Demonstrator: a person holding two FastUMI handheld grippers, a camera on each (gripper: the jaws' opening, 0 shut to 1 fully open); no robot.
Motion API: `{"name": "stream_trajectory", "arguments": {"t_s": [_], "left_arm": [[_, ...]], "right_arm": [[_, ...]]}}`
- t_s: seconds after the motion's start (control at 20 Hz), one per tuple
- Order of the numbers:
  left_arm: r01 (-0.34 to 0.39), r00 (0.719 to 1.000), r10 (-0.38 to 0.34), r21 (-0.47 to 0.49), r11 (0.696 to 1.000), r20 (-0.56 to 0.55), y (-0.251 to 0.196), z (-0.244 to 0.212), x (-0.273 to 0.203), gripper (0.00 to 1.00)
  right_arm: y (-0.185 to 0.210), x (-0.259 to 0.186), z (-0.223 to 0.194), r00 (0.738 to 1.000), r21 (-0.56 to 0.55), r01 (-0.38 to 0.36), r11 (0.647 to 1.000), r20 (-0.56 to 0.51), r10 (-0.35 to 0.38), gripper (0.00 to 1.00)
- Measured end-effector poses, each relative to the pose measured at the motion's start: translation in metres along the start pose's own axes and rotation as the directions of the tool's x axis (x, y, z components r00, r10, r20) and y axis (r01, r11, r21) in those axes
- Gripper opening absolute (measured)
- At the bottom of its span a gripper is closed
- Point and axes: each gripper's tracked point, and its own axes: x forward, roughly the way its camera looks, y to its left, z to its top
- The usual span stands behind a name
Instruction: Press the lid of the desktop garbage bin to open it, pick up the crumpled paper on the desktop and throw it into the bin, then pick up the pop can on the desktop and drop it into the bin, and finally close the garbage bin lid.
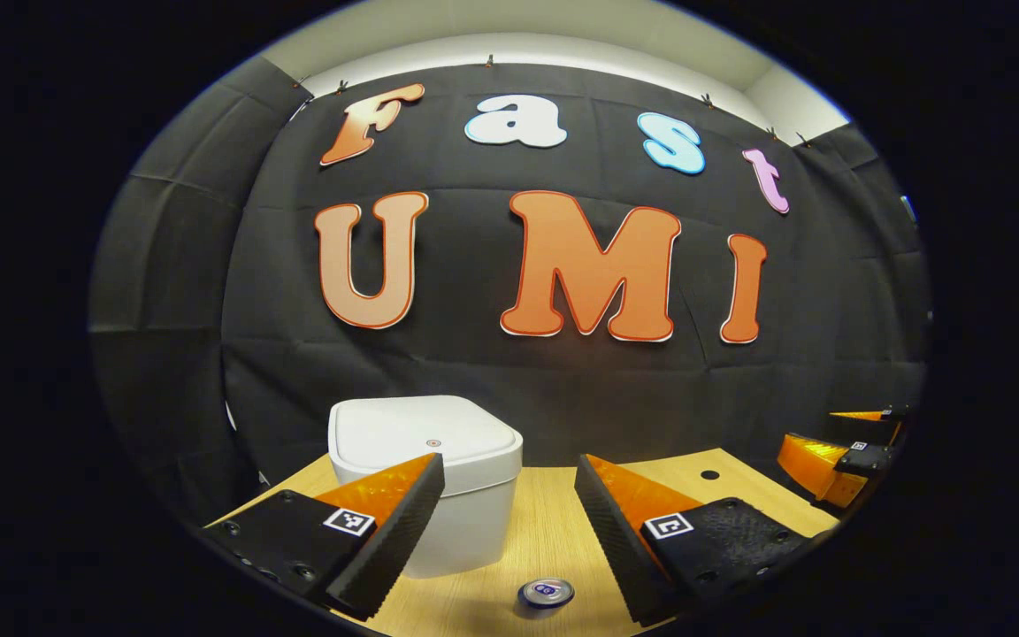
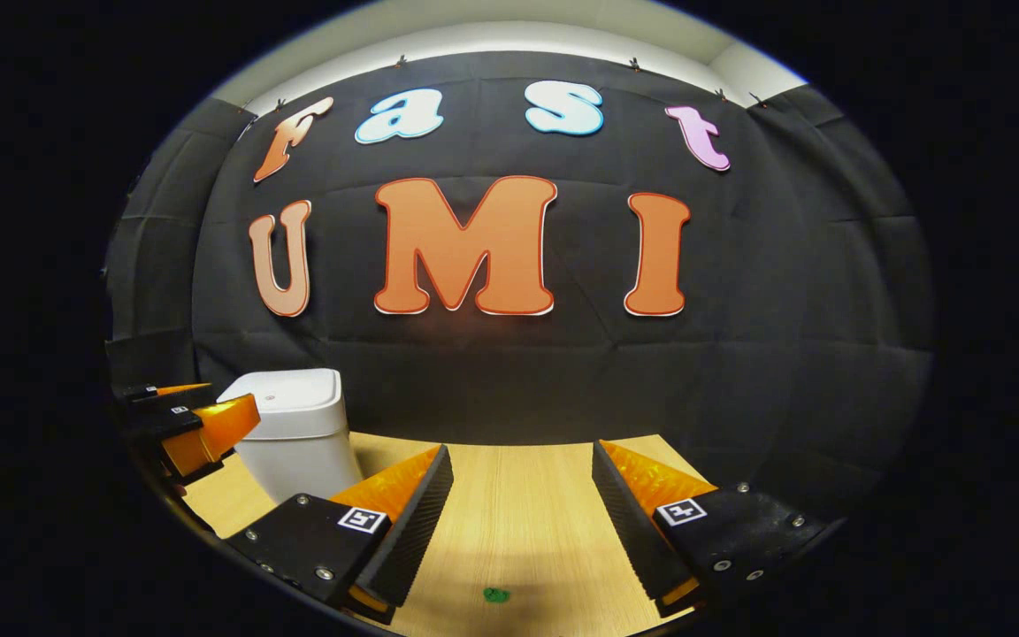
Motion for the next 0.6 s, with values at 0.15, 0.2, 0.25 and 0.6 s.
{"name": "stream_trajectory", "arguments": {"t_s": [0.15,0.2,0.25,0.6], "left_arm": [[-0.005,1.000,0.005,-0.003,1.000,-0.011,0.0029,-0.0023,0.0011,0.95],[-0.005,1.000,0.005,-0.008,1.000,-0.012,0.0026,-0.0034,0.0005,0.95],[-0.014,1.000,0.013,-0.011,1.000,-0.010,0.0043,-0.0020,-0.0005,0.95],[-0.004,1.000,0.004,-0.002,1.000,-0.015,0.0040,-0.0007,0.0005,0.94]], "right_arm": [[-0.0023,-0.0030,-0.0020,1.000,-0.003,0.008,1.000,-0.006,-0.008,0.95],[-0.0028,-0.0034,-0.0026,1.000,-0.011,0.011,1.000,-0.006,-0.011,0.95],[-0.0027,-0.0043,-0.0023,1.000,-0.017,0.010,1.000,-0.006,-0.010,0.95],[-0.0035,0.0000,0.0009,1.000,-0.001,0.005,1.000,-0.003,-0.005,0.95]]}}
